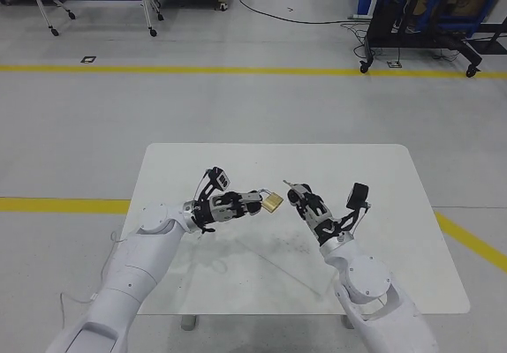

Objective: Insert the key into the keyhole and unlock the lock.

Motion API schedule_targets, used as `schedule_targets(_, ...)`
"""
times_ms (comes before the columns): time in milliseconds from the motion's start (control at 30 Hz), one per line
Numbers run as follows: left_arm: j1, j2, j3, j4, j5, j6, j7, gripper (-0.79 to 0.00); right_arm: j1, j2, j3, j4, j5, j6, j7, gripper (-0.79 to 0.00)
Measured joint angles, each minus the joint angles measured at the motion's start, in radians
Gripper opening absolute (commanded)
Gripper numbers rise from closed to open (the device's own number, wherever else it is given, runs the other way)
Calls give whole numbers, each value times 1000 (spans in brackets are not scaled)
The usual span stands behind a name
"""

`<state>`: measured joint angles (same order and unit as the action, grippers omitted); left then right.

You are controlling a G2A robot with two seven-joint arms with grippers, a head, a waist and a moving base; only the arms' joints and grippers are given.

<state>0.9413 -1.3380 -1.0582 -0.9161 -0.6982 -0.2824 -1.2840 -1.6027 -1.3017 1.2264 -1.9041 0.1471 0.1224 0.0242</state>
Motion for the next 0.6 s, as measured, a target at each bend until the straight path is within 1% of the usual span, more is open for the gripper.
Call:
schedule_targets(200,-9,-3,5,14,-36,26,-59,-785,20,-4,14,13,32,-8,-15,-785)
schedule_targets(600,-25,-6,18,37,-26,24,-78,-785,71,-11,-31,39,11,8,35,-785)
